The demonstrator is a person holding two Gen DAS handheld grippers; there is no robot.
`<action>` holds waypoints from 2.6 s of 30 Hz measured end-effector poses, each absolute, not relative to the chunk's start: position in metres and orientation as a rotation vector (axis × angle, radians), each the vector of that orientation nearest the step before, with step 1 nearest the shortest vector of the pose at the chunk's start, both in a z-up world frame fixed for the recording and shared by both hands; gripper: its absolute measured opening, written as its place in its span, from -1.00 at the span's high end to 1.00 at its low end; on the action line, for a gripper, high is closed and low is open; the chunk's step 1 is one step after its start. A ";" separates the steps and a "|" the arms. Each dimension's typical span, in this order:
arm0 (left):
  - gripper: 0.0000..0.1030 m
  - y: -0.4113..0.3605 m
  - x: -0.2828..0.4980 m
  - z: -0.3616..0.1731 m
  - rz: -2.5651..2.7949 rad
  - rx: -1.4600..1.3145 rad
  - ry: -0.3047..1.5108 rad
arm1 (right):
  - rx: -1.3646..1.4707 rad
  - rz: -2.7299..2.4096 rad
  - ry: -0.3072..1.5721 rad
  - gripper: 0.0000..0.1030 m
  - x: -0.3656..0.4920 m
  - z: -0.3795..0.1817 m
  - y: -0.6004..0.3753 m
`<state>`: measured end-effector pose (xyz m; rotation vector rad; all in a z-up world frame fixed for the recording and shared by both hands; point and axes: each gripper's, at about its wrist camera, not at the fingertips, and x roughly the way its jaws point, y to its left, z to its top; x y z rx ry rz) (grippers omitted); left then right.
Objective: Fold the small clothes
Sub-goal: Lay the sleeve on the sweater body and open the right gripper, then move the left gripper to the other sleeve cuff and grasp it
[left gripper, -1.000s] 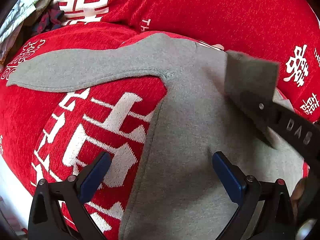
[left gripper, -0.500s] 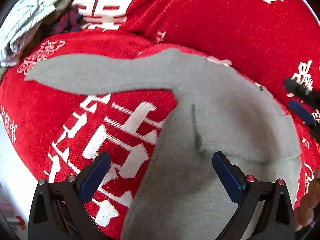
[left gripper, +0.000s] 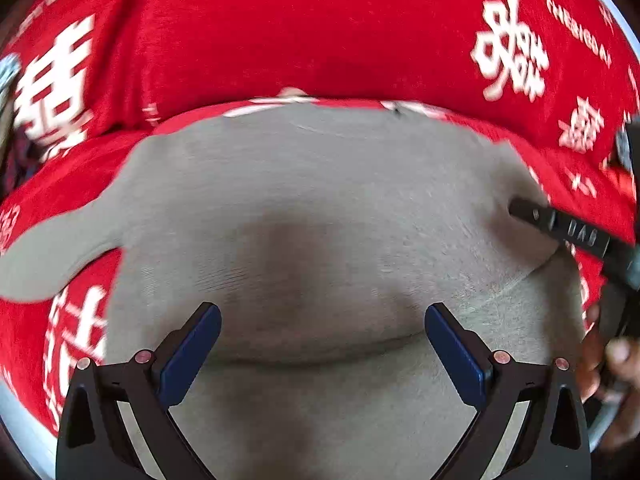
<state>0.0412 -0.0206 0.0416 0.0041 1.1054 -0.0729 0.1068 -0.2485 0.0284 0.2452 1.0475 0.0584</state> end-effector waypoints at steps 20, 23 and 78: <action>-0.98 -0.004 0.065 0.023 0.012 -0.067 1.093 | 0.120 0.145 1.111 -0.23 0.187 0.021 -0.258; -0.98 -0.006 0.060 0.022 0.007 -0.034 1.084 | 0.000 0.125 1.129 -0.22 0.175 0.013 -0.246; -0.78 0.475 0.039 0.003 0.973 -0.812 0.921 | -0.266 0.273 1.066 -0.33 0.045 0.041 -0.040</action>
